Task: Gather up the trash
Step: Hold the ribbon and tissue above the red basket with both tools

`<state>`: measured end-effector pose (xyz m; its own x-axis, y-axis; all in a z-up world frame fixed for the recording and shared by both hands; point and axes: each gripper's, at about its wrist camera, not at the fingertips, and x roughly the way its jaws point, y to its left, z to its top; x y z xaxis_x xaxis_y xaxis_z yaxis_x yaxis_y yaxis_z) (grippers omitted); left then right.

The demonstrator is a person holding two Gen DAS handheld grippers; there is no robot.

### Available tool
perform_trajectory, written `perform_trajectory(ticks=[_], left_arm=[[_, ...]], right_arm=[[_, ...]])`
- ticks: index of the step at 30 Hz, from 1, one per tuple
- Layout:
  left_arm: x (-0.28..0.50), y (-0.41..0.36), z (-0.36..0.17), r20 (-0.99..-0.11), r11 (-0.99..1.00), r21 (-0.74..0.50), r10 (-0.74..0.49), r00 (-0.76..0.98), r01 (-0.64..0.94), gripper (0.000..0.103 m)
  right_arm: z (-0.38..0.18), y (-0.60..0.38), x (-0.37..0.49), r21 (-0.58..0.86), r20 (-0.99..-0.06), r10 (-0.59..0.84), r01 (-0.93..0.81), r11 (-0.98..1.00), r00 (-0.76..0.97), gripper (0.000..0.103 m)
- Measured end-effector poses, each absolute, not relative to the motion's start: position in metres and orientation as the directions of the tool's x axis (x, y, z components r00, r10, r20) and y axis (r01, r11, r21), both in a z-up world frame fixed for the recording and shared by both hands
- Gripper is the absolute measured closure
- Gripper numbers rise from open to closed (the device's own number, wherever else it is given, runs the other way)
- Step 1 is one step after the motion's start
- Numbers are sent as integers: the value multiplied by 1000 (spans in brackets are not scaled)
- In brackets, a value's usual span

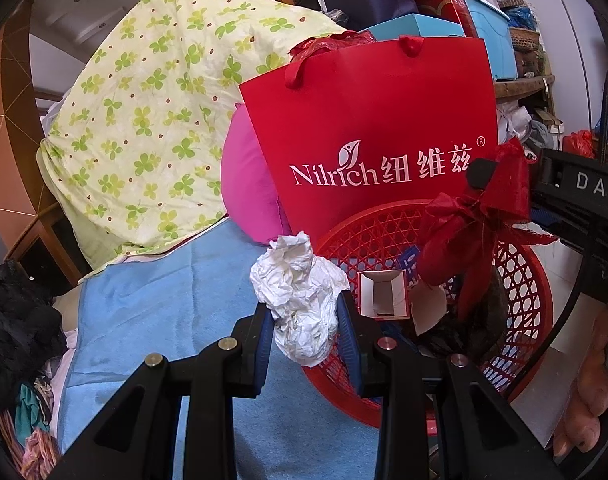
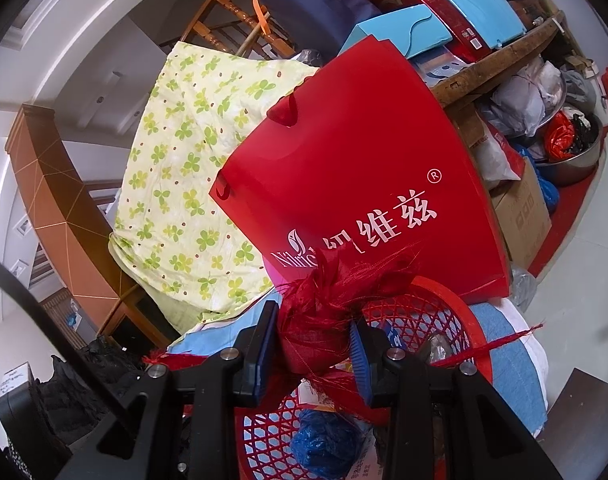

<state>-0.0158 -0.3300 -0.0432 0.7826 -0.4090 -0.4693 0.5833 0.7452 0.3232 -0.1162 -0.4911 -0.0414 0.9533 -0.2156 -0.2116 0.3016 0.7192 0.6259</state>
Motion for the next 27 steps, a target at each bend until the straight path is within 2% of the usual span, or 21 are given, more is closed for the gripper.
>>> perform_trajectory(ticks=[19, 27], left_arm=[[-14, -336, -53, -487, 742, 317, -407, 773, 591, 69], [-6, -335, -56, -509, 744, 267, -431, 745, 613, 68]], right_arm=[[-42, -492, -116, 626, -215, -211, 300, 720, 954, 66], [-45, -492, -111, 639, -226, -200, 300, 709, 953, 66]])
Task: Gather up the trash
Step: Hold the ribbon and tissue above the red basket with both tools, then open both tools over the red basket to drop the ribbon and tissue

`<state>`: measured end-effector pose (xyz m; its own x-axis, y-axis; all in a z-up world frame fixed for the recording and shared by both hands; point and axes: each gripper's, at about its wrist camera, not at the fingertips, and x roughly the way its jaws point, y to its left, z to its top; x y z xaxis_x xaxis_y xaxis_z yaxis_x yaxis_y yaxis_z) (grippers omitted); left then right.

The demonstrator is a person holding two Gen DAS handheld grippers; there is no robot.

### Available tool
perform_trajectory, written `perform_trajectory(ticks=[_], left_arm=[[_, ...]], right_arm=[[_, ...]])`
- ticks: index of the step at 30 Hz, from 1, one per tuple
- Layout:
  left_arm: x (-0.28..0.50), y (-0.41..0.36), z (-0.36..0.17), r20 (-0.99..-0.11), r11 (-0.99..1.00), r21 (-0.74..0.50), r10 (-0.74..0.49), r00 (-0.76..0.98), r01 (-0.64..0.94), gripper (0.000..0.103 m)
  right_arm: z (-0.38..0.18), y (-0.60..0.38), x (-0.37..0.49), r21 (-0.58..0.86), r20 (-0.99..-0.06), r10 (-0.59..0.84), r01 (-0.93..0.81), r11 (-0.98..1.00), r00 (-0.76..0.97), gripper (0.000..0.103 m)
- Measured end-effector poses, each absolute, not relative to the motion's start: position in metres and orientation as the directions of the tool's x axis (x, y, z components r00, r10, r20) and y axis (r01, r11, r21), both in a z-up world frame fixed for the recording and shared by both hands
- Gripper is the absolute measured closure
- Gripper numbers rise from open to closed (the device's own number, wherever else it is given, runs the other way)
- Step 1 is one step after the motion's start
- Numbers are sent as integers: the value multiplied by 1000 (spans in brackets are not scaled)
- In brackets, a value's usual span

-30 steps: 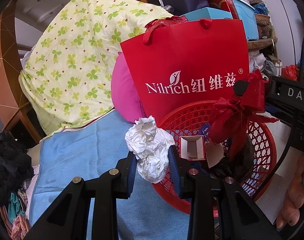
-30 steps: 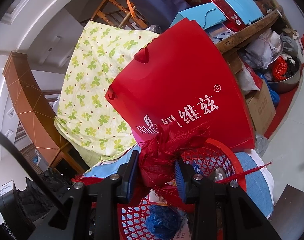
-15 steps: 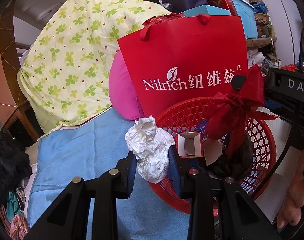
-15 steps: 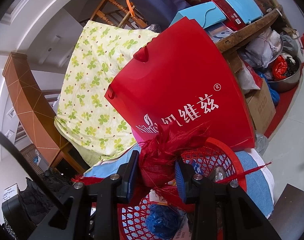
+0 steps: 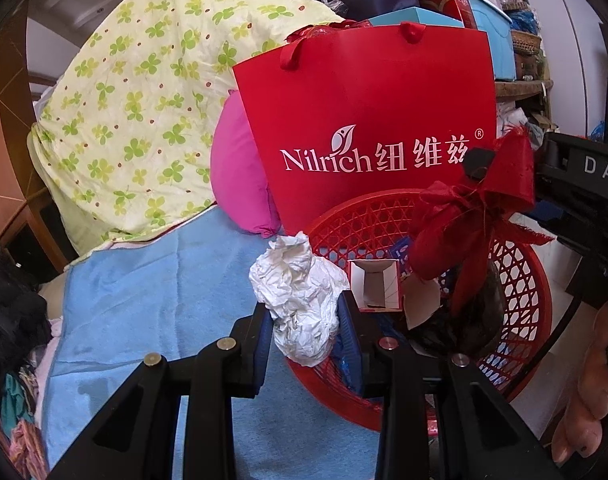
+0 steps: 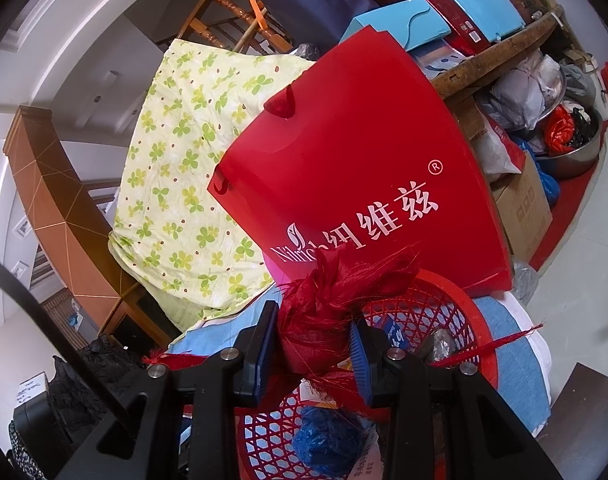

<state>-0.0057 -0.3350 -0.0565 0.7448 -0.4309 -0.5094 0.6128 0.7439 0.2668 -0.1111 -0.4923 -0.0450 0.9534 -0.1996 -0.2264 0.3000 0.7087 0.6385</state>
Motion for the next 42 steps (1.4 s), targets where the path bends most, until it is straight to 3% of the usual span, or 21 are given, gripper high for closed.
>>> perform_trajectory(ticks=[9, 11, 12, 13, 14, 15, 26, 42], left_arm=[[9, -337, -60, -532, 706, 136, -540, 652, 695, 65], [11, -338, -60, -532, 685, 113, -570, 626, 720, 61], [11, -338, -60, -533, 674, 99, -586, 611, 732, 54], [11, -337, -61, -534, 660, 80, -605, 591, 747, 47], [11, -336, -61, -530, 652, 67, -618, 581, 755, 45], [10, -336, -61, -527, 650, 62, -623, 578, 757, 41], [14, -312, -63, -525, 665, 64, -612, 592, 744, 32], [45, -232, -61, -487, 800, 161, -444, 752, 578, 24]], right_arm=[[-51, -500, -105, 687, -247, -183, 305, 660, 951, 66], [-53, -502, -105, 704, -249, -177, 304, 642, 952, 64], [-55, -503, -105, 718, -247, -173, 300, 629, 953, 64], [-55, -505, -106, 726, -247, -174, 301, 618, 953, 57], [-56, -506, -107, 734, -244, -177, 301, 609, 954, 39], [-57, -507, -110, 746, -231, -184, 296, 597, 955, 36], [-49, -504, -113, 731, -190, -232, 295, 615, 954, 36], [-16, -420, -69, 526, -128, -204, 240, 816, 971, 36]])
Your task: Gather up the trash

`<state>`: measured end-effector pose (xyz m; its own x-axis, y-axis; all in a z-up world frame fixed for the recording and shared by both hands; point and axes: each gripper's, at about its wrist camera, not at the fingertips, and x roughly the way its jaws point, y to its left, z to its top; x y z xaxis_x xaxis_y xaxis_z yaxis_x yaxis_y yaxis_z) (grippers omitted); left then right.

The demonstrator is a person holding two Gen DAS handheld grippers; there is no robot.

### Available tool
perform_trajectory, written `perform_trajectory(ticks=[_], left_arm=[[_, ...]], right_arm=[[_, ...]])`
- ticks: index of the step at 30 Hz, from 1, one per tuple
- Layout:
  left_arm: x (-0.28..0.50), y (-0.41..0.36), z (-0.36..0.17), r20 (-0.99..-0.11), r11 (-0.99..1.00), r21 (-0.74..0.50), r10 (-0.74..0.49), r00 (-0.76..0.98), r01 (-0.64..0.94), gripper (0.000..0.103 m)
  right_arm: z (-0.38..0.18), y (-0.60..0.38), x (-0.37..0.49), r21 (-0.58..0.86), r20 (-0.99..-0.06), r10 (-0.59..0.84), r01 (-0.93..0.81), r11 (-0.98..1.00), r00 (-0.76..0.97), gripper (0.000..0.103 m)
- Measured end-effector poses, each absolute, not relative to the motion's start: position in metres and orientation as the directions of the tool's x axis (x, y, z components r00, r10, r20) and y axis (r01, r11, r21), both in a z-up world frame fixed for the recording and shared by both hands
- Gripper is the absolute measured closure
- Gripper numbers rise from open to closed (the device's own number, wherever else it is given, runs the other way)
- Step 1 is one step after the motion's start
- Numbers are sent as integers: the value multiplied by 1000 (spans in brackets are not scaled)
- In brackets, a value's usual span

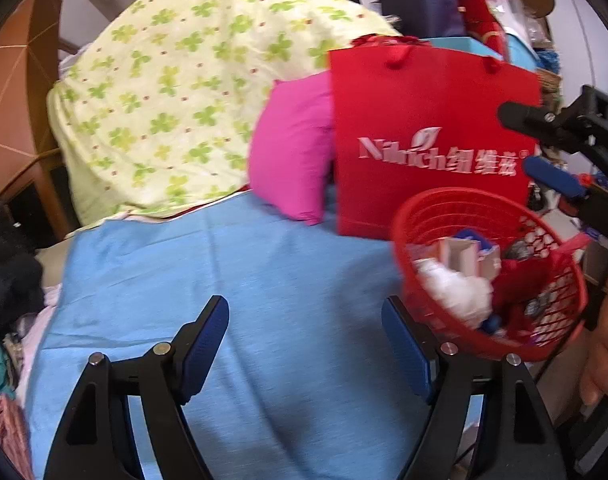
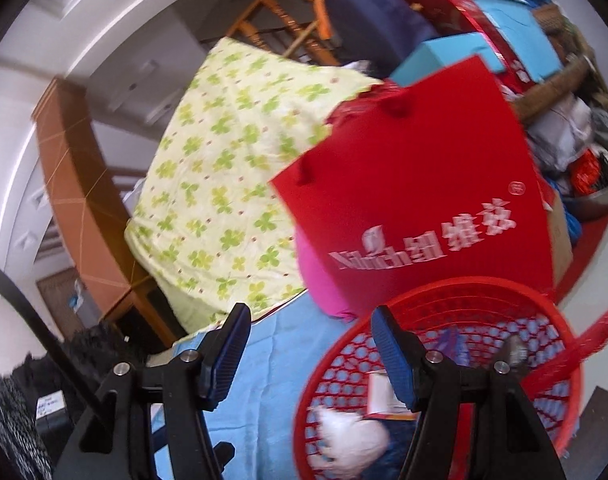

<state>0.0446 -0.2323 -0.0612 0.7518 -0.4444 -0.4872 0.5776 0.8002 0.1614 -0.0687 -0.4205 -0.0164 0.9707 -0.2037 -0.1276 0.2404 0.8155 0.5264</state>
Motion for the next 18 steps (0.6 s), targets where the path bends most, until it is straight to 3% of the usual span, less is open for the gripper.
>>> perform_trajectory(ticks=[12, 18], left_arm=[[75, -165, -64, -469, 896, 188, -277, 838, 402, 19], [70, -144, -49, -461, 913, 202, -231, 857, 355, 19]], right_arm=[[-11, -335, -25, 341, -135, -107, 148, 928, 985, 36], [-16, -311, -21, 279, -161, -132, 174, 944, 978, 36]])
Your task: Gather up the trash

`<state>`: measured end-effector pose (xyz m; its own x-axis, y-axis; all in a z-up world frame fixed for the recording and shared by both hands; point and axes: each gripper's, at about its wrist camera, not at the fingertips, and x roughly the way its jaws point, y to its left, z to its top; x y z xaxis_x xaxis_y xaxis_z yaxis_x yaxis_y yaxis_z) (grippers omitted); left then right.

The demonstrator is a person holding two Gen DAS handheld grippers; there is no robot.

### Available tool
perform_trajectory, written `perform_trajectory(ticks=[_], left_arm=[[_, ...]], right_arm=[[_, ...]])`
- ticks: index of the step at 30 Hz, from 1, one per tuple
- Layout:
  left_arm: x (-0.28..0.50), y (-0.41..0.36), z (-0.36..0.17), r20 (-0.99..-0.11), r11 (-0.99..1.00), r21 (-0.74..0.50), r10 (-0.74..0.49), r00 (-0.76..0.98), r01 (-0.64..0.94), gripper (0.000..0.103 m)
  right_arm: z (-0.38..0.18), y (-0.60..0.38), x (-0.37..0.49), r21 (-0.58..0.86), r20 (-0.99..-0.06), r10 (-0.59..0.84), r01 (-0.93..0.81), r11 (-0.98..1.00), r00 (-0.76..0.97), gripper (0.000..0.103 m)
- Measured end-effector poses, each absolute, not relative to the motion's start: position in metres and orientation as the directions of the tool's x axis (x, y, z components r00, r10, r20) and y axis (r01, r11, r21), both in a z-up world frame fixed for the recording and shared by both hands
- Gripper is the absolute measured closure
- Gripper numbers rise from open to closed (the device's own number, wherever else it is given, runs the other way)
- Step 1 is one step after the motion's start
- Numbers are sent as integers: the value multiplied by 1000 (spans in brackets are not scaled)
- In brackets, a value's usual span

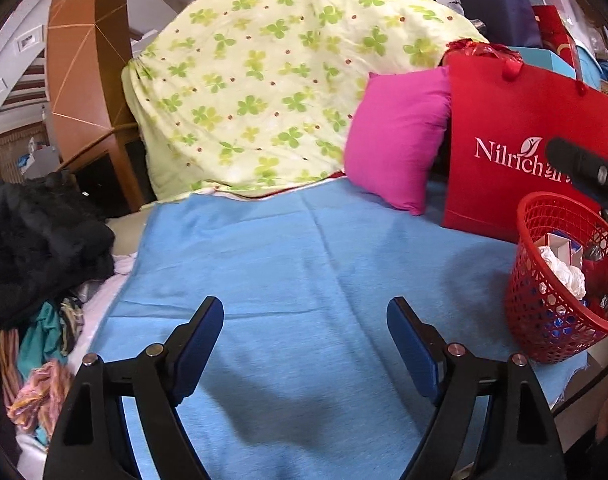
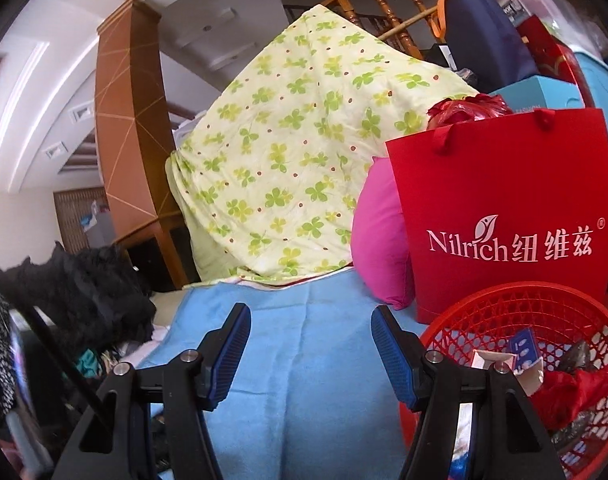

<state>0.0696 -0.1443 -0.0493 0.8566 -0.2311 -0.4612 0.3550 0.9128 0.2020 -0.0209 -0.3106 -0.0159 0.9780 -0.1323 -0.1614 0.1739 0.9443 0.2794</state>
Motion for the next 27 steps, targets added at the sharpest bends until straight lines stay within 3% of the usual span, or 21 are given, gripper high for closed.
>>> perform_trajectory(ticks=[11, 27], left_arm=[[15, -141, -6, -420, 901, 199, -276, 864, 385, 12], [-64, -147, 54, -356, 876, 176, -369, 859, 449, 8]], right_arm=[[-12, -297, -94, 193, -208, -281, 321, 927, 937, 36], [56, -298, -208, 136, -189, -438, 465, 875, 879, 31]])
